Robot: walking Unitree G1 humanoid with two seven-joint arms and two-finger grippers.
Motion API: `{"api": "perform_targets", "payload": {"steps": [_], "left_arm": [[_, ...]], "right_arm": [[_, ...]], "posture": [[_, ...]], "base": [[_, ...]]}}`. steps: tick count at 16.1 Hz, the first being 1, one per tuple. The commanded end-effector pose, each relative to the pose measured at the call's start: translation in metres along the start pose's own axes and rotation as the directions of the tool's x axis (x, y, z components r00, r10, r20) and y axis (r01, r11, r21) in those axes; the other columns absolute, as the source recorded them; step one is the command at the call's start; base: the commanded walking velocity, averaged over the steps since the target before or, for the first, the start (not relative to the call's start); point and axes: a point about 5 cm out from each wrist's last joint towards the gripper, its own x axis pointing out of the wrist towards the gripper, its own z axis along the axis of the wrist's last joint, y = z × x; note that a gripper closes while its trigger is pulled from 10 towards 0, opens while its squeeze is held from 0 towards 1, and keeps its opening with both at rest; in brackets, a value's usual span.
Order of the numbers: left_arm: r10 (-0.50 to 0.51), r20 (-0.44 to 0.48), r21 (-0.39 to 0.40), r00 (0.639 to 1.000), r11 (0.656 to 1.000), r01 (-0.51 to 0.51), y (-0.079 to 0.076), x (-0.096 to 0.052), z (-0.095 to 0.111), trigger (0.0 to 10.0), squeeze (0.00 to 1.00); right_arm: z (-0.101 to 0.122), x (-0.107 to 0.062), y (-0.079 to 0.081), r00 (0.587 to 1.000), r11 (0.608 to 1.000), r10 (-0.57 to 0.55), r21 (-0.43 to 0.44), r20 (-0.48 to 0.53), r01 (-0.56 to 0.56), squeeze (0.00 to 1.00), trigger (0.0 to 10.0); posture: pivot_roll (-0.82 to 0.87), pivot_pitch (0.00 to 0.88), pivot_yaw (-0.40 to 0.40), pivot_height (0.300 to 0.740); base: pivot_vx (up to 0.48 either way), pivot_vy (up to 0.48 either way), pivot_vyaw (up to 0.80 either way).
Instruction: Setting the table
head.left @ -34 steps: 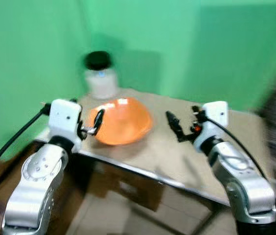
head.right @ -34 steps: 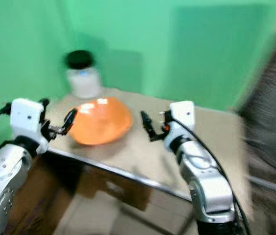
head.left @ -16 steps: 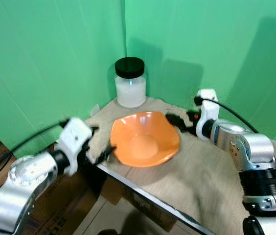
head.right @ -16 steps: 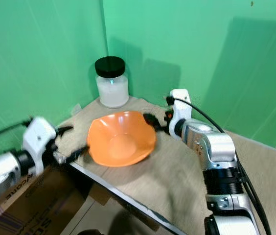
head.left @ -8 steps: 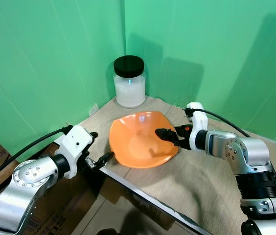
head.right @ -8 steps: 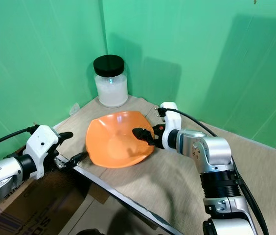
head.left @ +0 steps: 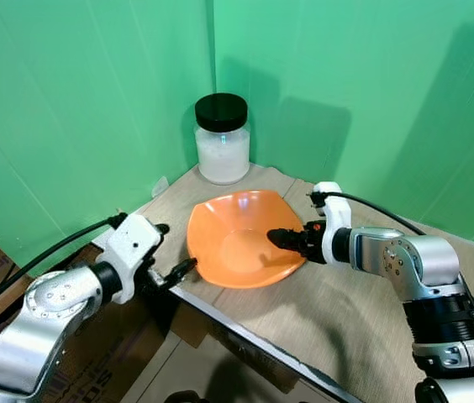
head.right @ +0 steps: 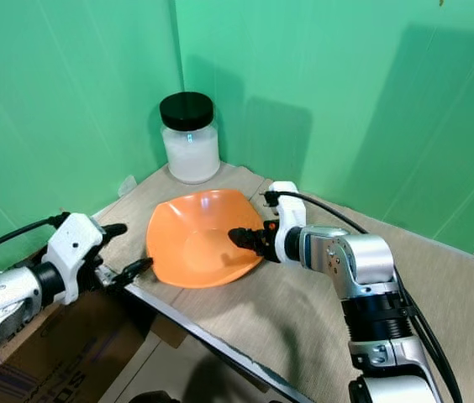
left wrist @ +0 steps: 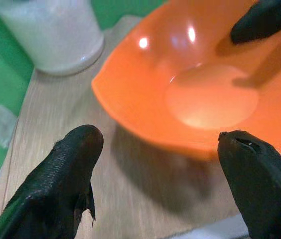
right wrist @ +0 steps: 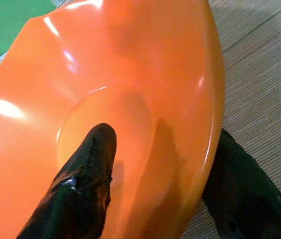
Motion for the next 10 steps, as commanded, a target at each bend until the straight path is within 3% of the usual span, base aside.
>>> {"api": "perform_targets", "payload": {"steps": [1, 5, 10], "left_arm": [[-0.022, 0.036, 0.011, 0.999, 1.0, 0.022, -0.001, 0.0, 0.008, 10.0, 0.0], [-0.182, 0.084, -0.02, 0.98, 0.983, 0.184, -0.015, -0.007, 0.02, 10.0, 0.0], [-0.207, 0.081, -0.017, 0.975, 0.978, 0.209, -0.018, -0.006, 0.022, 10.0, 0.0]], "right_arm": [[0.003, -0.004, 0.001, 1.0, 1.0, 0.0, -0.009, 0.012, 0.0, 0.0, 0.0], [0.005, -0.005, 0.003, 1.0, 1.0, 0.007, -0.005, 0.015, -0.007, 0.0, 0.0], [0.004, -0.008, 0.001, 1.0, 1.0, 0.003, 0.006, 0.016, -0.003, 0.0, 0.0]], "posture": [[0.05, 0.0, 0.013, 0.74], [0.05, 0.0, 0.013, 0.74], [0.03, 0.0, 0.002, 0.74]], "base": [[0.0, 0.0, 0.0], [0.0, 0.0, 0.0], [0.0, 0.0, 0.0]]}}
